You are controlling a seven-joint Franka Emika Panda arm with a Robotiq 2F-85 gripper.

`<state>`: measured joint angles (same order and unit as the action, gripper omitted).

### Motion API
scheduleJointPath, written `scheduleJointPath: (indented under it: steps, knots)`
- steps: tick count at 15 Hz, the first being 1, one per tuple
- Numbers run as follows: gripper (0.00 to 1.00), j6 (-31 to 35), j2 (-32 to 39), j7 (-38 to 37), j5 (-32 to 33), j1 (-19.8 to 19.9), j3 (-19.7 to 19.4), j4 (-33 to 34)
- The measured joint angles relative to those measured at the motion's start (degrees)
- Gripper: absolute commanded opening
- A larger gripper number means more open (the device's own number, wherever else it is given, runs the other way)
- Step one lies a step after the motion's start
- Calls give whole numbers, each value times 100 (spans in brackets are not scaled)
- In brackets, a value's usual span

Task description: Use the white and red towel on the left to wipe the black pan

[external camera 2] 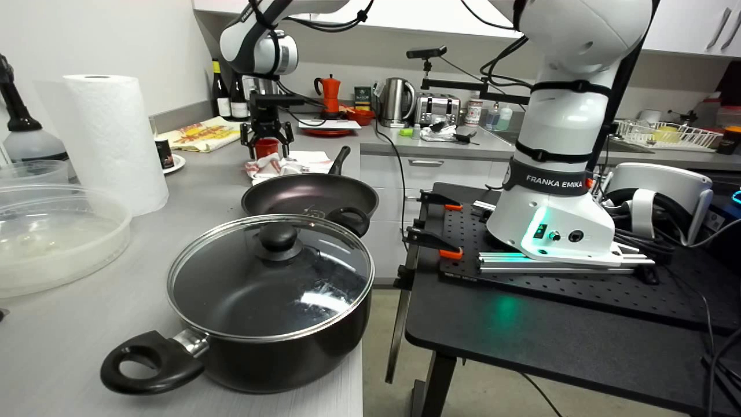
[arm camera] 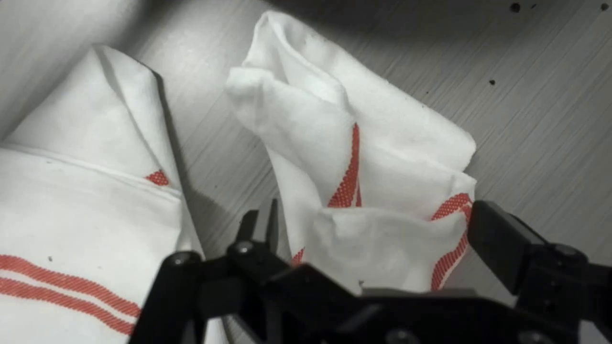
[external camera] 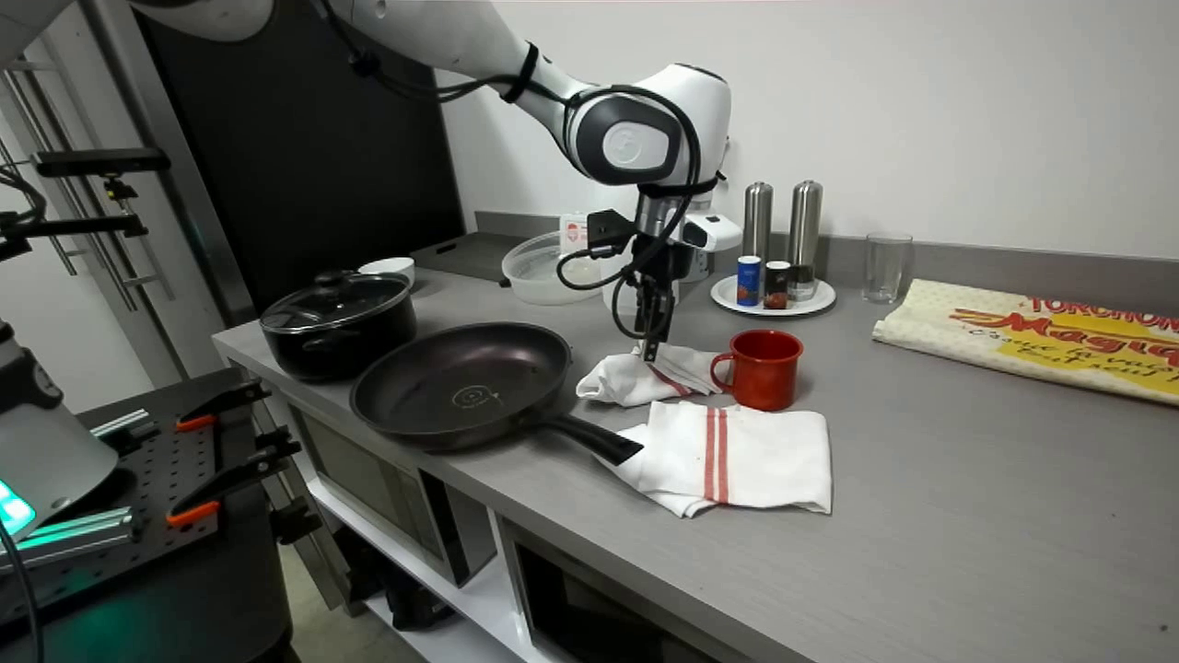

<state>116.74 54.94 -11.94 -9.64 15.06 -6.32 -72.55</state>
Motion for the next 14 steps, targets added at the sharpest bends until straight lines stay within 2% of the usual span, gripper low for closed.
scheduleJointPath:
  steps: [12, 13, 14]
  knots:
    - [100, -12, 590, 35, 0, 18, 17, 617]
    - [78, -12, 625, 35, 0, 21, 19, 650]
    - [74, -12, 657, 35, 0, 24, 21, 686]
